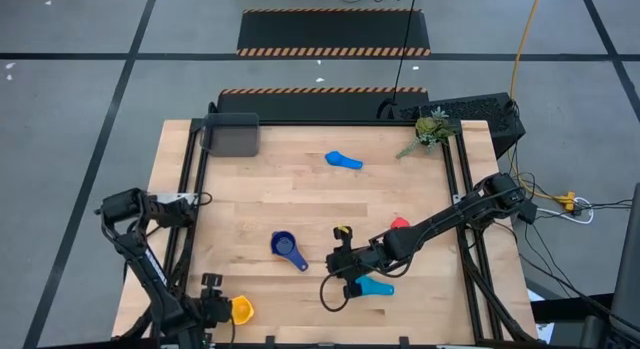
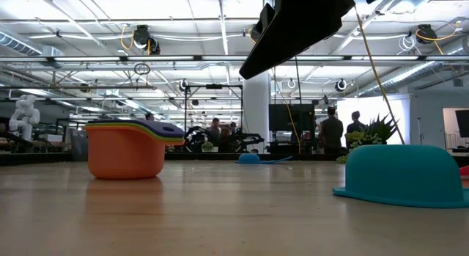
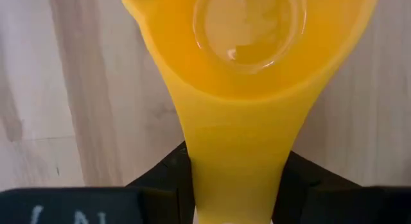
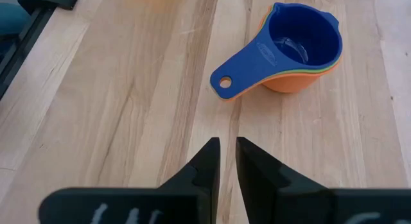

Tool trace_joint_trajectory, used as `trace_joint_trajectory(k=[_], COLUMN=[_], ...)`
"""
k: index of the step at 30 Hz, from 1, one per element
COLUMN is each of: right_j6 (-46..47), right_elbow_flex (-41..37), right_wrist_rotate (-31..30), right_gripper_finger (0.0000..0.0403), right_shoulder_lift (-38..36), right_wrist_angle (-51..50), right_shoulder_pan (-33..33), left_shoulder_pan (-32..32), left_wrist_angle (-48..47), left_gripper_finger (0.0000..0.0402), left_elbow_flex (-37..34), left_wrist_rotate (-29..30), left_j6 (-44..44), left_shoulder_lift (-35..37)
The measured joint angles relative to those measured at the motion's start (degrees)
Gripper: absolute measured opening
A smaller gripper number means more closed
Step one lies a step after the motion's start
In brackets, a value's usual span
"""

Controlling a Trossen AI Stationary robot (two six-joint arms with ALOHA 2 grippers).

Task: Nest measuring cups in basket
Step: Stack the yellow measuring cup on top of the purple measuring cup

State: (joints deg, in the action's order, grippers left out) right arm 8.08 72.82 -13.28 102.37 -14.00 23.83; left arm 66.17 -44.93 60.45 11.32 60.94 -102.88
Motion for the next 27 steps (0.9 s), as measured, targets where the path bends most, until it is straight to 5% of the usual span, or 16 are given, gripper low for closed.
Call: trace_joint_trajectory(k=[5, 12, 21, 27], right_j6=[-1.9, -5.1, -5.9, -5.9], right_elbow_flex=[0.0, 0.0, 2.6, 6.1], right_wrist_rotate=[-0.2, -1.4, -25.8, -27.6], right_gripper_finger=[0.0041, 0.0041, 0.0041, 0.0041], right_shoulder_lift=[0.0, 0.0, -0.1, -0.1], right_wrist_angle=[0.1, 3.7, 6.8, 7.8], right_shoulder_pan=[0.0, 0.1, 3.5, 5.9], left_shoulder_pan=[-2.1, -5.1, -10.4, -17.7], left_wrist_angle=[-0.5, -4.4, -5.6, -5.8], left_gripper_finger=[0.0137, 0.0137, 0.0137, 0.0137], left_elbow_flex=[0.5, 0.8, 0.8, 0.9], left_wrist_rotate=[3.2, 15.5, 30.7, 30.9], left_j6=[3.0, 9.8, 9.2, 6.5], left_shoulder_lift=[1.5, 8.1, 15.1, 15.3])
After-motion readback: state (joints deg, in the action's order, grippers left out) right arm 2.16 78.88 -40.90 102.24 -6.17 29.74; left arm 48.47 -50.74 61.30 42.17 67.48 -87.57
